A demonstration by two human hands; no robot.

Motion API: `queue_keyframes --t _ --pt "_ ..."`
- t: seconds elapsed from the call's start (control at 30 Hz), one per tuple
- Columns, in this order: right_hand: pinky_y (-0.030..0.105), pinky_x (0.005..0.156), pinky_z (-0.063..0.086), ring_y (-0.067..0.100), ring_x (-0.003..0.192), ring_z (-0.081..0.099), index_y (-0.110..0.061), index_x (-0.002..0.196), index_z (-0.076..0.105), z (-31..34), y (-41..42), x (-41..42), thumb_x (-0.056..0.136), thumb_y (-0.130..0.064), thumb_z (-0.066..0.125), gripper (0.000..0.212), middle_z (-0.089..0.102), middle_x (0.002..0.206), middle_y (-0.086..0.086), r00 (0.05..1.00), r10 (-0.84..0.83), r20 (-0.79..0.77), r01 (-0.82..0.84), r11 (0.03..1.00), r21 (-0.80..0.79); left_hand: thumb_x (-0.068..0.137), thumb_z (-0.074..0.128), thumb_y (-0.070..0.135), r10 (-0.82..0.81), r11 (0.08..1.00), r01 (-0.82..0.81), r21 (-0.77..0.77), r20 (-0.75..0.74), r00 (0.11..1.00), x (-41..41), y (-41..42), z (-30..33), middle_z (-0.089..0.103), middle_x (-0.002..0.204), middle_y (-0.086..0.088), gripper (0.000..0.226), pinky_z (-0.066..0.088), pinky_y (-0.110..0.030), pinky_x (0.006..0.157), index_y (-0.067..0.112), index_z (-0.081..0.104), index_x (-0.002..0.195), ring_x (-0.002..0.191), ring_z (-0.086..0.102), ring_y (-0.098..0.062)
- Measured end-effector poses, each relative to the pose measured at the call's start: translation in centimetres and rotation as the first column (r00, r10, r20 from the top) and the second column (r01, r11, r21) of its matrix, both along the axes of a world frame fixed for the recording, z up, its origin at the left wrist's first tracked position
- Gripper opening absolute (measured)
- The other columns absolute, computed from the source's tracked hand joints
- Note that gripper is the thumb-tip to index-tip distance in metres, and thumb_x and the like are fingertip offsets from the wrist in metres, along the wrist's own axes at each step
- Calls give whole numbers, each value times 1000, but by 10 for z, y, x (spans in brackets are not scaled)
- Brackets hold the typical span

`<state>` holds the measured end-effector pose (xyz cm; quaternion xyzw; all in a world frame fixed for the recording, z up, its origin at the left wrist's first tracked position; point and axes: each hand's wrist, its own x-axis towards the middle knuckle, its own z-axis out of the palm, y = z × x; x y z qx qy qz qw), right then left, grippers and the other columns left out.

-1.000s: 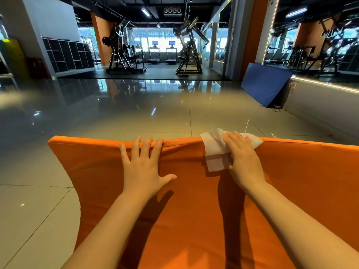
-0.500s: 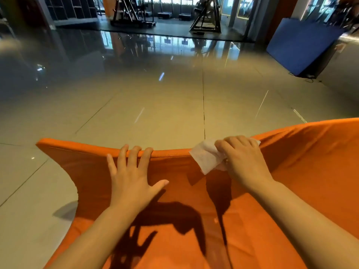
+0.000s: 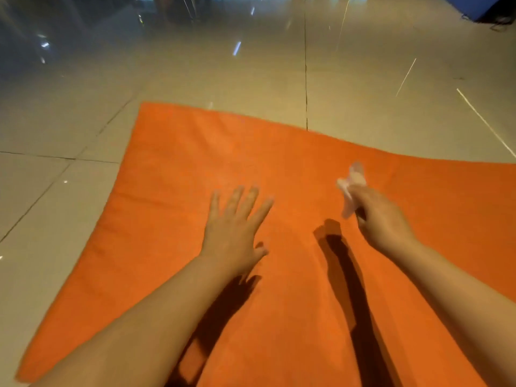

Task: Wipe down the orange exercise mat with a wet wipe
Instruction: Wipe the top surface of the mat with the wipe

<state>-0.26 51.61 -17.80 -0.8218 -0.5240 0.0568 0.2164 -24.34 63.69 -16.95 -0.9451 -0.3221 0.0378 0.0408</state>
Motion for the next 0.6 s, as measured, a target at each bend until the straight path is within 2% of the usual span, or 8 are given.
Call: queue_keyframes --t 0.07,0.13,0.2,0.27,0.33,0.43,0.5,0.6 --pt "32 81 33 36 116 56 -5 119 64 -31 -26 -13 87 4 49 37 63 125 15 995 4 -100 -14 995 -103 91 50 63 -34 991 7 -137 -193 981 -22 -16 -27 -15 165 -1 92 -2 -55 119 37 -10 155 152 -4 -24" --pt "29 77 32 33 112 57 -10 120 64 -56 -51 -28 92 -9 43 35 63 123 9 984 2 -180 -45 971 -236 92 50 62 -125 955 29 -296 -309 943 -48 -32 -52 -18 164 0 87 6 -52 119 38 -3 156 152 1 -24" --pt "35 72 43 27 93 63 -17 107 68 -71 -69 -41 94 -11 44 28 69 104 3 962 -19 -273 -82 932 -354 93 47 64 -243 912 64 -404 -410 879 -67 -48 -69 -15 165 0 82 13 -53 119 37 2 157 151 4 -25" --pt "34 62 44 21 71 62 -17 85 66 -78 -80 -51 91 -14 44 22 70 75 -1 948 -30 -318 -107 909 -403 94 45 64 -325 887 97 -452 -462 825 -81 -64 -83 -12 165 -2 81 17 -53 118 35 3 157 151 4 -28" --pt "32 54 32 21 62 51 -11 75 58 -77 -82 -64 92 -14 46 21 58 63 -1 945 -54 -323 -87 909 -408 94 43 65 -311 882 92 -461 -426 849 -90 -73 -92 -5 166 -3 81 19 -48 118 32 6 158 151 6 -29" --pt "38 58 21 21 62 38 1 74 50 -66 -73 -86 95 -9 49 23 48 67 11 898 -60 -436 -98 938 -333 84 35 77 -137 817 26 -576 -150 979 -84 -73 -90 28 158 0 86 32 -34 111 28 25 154 142 32 -21" --pt "36 58 22 18 63 36 0 72 49 -57 -66 -98 94 -11 52 24 45 67 9 863 -21 -504 -154 941 -302 89 53 64 132 630 -29 -776 70 989 -66 -77 -82 44 143 5 71 41 -25 101 26 40 147 125 50 -10" --pt "33 58 26 13 60 37 -9 69 49 -49 -62 -109 95 -17 58 29 46 65 0 793 -7 -609 -181 952 -248 94 66 21 608 221 33 -975 164 777 -39 -93 -67 61 107 1 28 53 -22 79 23 60 121 82 63 -5"
